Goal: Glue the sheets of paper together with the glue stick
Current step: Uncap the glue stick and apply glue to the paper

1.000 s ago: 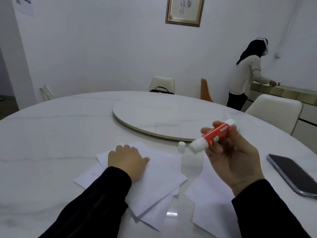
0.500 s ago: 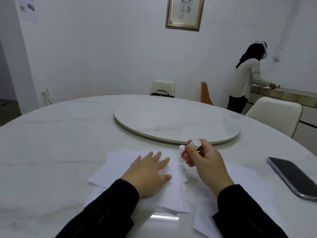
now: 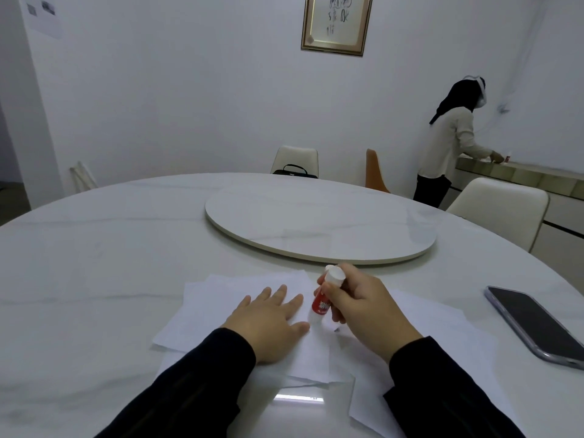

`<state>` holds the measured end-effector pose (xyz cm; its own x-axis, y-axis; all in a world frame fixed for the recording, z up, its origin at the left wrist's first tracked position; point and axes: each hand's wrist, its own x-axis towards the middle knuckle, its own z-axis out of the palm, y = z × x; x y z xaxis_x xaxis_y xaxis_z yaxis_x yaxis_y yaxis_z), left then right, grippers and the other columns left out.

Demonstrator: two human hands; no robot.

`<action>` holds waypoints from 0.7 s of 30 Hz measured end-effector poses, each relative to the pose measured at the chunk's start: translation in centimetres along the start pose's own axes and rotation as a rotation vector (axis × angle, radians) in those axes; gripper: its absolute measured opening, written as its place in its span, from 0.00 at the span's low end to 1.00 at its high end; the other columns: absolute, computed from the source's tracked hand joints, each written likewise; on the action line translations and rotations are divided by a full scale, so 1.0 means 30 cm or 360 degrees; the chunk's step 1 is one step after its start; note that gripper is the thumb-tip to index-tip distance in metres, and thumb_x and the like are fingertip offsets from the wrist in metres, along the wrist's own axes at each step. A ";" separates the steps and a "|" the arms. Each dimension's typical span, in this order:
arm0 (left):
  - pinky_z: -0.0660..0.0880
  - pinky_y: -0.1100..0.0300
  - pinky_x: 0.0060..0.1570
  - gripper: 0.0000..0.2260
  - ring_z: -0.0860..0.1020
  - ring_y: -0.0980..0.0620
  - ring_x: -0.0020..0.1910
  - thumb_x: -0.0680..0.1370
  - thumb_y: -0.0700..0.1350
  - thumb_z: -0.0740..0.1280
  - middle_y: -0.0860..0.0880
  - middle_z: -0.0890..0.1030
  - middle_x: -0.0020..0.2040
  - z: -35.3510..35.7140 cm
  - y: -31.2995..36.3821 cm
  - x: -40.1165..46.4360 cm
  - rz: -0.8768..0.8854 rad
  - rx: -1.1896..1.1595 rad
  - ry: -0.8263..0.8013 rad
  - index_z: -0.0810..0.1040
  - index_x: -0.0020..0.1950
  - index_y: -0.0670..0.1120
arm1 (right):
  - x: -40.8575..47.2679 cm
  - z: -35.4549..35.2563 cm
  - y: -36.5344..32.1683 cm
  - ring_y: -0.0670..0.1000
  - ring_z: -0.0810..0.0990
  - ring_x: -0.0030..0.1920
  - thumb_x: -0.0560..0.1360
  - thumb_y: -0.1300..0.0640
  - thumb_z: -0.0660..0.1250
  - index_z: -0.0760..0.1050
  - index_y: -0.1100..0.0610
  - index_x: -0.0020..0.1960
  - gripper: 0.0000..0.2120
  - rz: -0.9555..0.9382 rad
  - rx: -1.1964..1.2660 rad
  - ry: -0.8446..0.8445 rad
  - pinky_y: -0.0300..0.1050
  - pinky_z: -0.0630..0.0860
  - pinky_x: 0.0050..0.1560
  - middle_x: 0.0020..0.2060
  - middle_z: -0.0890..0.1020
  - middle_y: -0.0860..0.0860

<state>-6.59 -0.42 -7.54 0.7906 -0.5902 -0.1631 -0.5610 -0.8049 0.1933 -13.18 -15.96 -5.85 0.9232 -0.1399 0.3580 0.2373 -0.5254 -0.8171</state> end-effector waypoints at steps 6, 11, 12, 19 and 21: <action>0.41 0.48 0.74 0.24 0.40 0.49 0.77 0.82 0.52 0.45 0.50 0.39 0.78 -0.019 -0.004 -0.001 0.0035 0.0057 -0.0097 0.41 0.76 0.56 | -0.023 -0.013 -0.018 0.48 0.73 0.26 0.72 0.49 0.64 0.75 0.61 0.42 0.14 -0.0070 0.0124 -0.0195 0.44 0.72 0.29 0.36 0.81 0.66; 0.42 0.48 0.74 0.23 0.42 0.49 0.77 0.82 0.52 0.46 0.50 0.41 0.78 -0.022 0.000 -0.003 0.0029 0.0060 -0.0076 0.43 0.76 0.56 | -0.032 -0.019 -0.026 0.49 0.72 0.22 0.70 0.45 0.67 0.76 0.62 0.40 0.18 -0.0004 0.0285 -0.0468 0.39 0.70 0.26 0.28 0.77 0.60; 0.43 0.48 0.74 0.23 0.42 0.49 0.77 0.82 0.53 0.46 0.51 0.42 0.78 -0.018 -0.003 -0.003 0.0020 0.0047 -0.0046 0.43 0.76 0.56 | -0.031 -0.022 -0.024 0.49 0.71 0.22 0.70 0.45 0.67 0.76 0.63 0.41 0.19 0.0014 0.0321 -0.0505 0.39 0.69 0.26 0.29 0.77 0.64; 0.59 0.45 0.65 0.23 0.60 0.43 0.71 0.79 0.56 0.47 0.45 0.60 0.74 -0.006 -0.014 -0.008 -0.0352 0.0299 0.0298 0.56 0.74 0.53 | -0.006 -0.066 -0.026 0.50 0.72 0.22 0.71 0.47 0.68 0.80 0.59 0.40 0.14 0.0036 0.1181 0.0211 0.39 0.71 0.24 0.34 0.84 0.63; 0.57 0.45 0.67 0.21 0.56 0.42 0.74 0.80 0.53 0.48 0.45 0.57 0.76 -0.057 -0.055 -0.010 -0.0250 0.0249 0.0248 0.57 0.74 0.54 | -0.003 -0.064 -0.027 0.51 0.73 0.22 0.72 0.48 0.66 0.79 0.59 0.40 0.14 0.0044 0.1108 0.0398 0.40 0.72 0.25 0.33 0.84 0.62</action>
<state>-5.49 1.21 -6.16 0.8924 -0.4504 -0.0257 -0.4499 -0.8927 0.0239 -14.02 -17.14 -4.36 0.8549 -0.3760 0.3574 0.4285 0.1234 -0.8951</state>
